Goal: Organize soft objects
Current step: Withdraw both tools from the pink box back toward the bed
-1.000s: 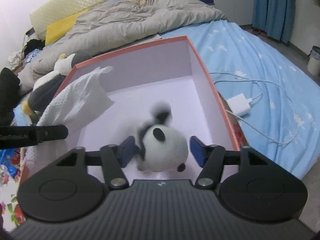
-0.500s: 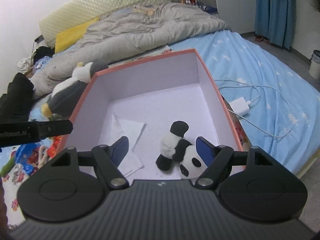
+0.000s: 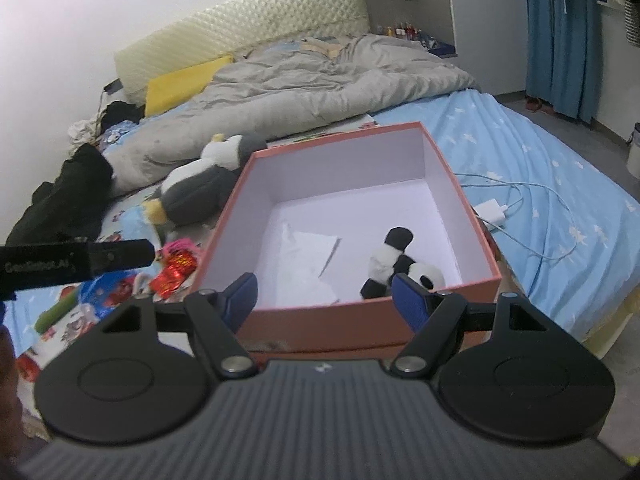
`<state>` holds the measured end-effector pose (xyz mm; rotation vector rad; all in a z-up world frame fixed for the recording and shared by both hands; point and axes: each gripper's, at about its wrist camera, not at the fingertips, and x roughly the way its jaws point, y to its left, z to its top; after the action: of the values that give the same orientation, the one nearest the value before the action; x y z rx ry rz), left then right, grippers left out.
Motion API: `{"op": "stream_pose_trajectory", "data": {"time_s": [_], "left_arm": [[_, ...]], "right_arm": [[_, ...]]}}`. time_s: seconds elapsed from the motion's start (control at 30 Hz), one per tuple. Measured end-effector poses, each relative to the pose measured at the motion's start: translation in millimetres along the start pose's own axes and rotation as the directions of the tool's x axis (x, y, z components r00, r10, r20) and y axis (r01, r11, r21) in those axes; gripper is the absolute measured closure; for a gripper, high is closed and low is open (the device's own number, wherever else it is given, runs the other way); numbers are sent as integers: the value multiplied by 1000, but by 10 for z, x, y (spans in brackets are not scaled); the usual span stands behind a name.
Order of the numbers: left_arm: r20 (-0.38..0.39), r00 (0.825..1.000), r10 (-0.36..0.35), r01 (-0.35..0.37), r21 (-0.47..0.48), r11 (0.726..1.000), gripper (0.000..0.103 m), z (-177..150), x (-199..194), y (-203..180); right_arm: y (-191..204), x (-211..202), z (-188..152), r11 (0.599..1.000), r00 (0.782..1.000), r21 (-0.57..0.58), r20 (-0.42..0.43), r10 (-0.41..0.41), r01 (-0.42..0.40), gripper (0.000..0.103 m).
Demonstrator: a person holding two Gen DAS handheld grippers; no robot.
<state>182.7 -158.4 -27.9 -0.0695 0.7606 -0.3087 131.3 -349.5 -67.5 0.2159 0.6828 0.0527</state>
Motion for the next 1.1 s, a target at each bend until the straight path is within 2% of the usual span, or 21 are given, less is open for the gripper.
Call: {"op": "stream_pose_trajectory", "data": {"time_s": [0.47,0.67,1.1], "left_arm": [[59,998,14,-11,-57,998,62,-521,-806,280],[73,997,32,-25,-89,996,62,-720,-1041,427],[89,989,117,-102,-157,982,62,-1131,-1381,771]], "right_arm": [[447,-570,-294,997,997,-49,56,55,-53,27],[638,-643,-475,994,996,-84,48,74,-70,27],[1074,-655,-814,973,986,-163,-8,168,-167,27]]}}
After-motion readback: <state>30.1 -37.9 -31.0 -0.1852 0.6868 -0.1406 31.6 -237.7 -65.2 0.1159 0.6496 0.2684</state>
